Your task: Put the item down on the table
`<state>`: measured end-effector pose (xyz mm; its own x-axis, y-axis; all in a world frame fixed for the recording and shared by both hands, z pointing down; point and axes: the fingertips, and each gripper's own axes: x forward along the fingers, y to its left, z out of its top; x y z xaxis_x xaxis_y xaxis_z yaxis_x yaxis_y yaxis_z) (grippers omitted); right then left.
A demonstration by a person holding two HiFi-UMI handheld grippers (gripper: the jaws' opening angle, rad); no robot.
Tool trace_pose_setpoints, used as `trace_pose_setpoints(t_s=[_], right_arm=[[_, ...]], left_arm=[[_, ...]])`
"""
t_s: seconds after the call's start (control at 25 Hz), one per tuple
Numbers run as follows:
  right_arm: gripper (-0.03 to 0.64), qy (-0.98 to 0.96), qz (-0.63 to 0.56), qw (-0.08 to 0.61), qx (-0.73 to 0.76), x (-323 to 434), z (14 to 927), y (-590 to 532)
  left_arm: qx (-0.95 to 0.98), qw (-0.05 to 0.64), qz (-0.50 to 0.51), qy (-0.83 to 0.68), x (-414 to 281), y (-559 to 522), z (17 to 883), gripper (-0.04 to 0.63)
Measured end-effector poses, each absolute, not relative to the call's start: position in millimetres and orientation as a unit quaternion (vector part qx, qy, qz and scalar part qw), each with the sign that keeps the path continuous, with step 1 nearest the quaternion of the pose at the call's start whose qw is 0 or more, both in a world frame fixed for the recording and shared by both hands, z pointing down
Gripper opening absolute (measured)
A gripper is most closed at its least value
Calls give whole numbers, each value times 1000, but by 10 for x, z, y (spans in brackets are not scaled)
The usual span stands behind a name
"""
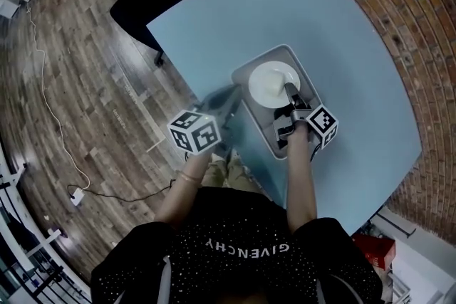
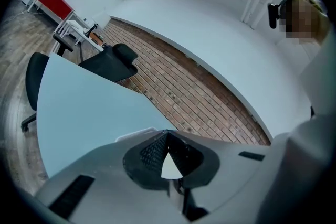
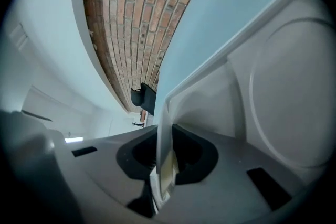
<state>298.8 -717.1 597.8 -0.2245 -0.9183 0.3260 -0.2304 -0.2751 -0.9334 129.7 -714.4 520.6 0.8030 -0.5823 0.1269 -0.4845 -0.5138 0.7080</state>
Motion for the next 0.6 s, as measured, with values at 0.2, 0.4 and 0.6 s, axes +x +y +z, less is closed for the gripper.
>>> trace_pose_setpoints(t_s=[0.2, 0.4, 0.6], right_arm=[[46, 511, -575, 274, -577, 3012, 6109, -7191], [48, 518, -561, 255, -593, 3002, 6087, -7236], [389, 561, -505, 212, -621, 2945, 5814, -7330]], left_arm=[[865, 386, -64, -313, 1291, -7083, 5217, 9], [867, 381, -63, -315, 1311, -7011, 5187, 10], [872, 371, -62, -313, 1332, -6924, 5112, 9]])
